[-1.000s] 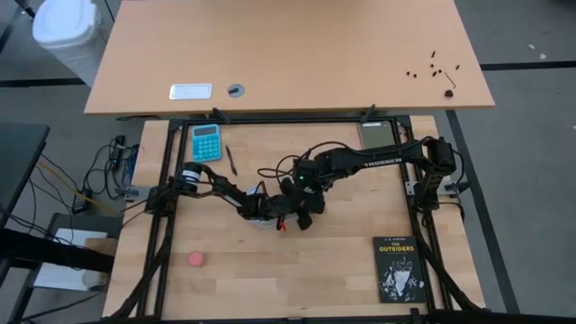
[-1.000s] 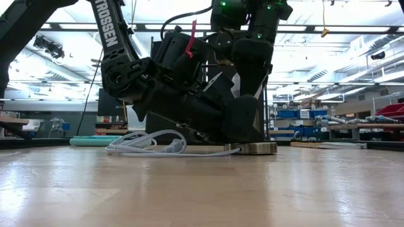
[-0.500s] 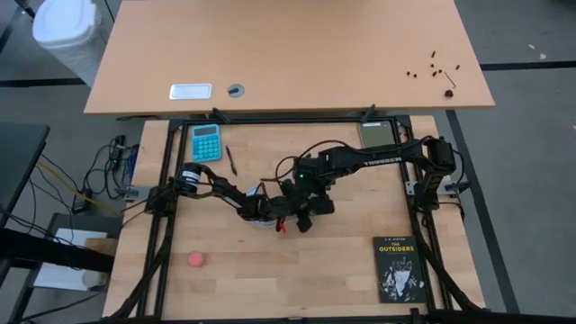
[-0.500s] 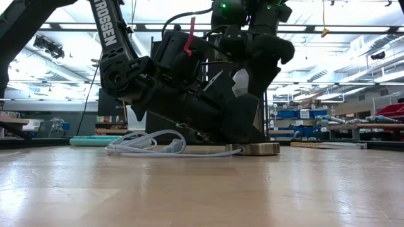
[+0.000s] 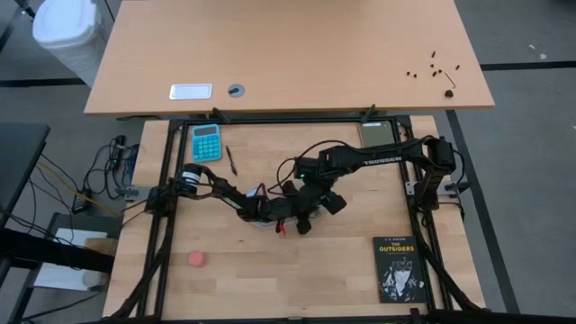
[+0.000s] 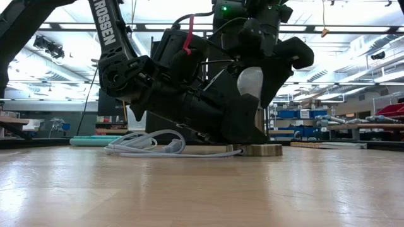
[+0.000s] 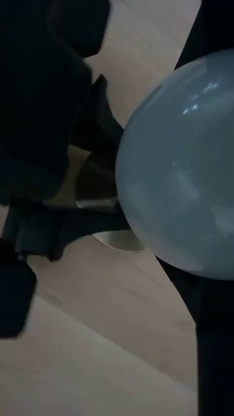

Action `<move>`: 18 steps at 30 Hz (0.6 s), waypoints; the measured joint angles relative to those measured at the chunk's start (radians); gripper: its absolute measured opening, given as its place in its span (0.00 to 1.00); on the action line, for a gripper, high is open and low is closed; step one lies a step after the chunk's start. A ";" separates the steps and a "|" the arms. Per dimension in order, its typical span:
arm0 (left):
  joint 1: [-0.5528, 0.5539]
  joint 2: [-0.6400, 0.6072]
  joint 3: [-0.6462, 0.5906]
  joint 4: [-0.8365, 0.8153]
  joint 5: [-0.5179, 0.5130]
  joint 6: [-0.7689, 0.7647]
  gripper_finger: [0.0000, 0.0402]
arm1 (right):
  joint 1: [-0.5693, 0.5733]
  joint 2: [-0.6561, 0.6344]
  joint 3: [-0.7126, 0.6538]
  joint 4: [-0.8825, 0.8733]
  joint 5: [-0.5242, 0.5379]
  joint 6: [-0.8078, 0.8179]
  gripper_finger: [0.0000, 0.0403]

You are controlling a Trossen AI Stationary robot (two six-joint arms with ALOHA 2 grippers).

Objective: Screw lightbulb
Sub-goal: Remove the white lightbulb from the desk lamp

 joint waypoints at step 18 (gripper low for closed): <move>-0.001 0.000 -0.001 0.003 0.012 -0.007 0.47 | 0.001 -0.002 0.011 -0.003 0.069 -0.036 0.74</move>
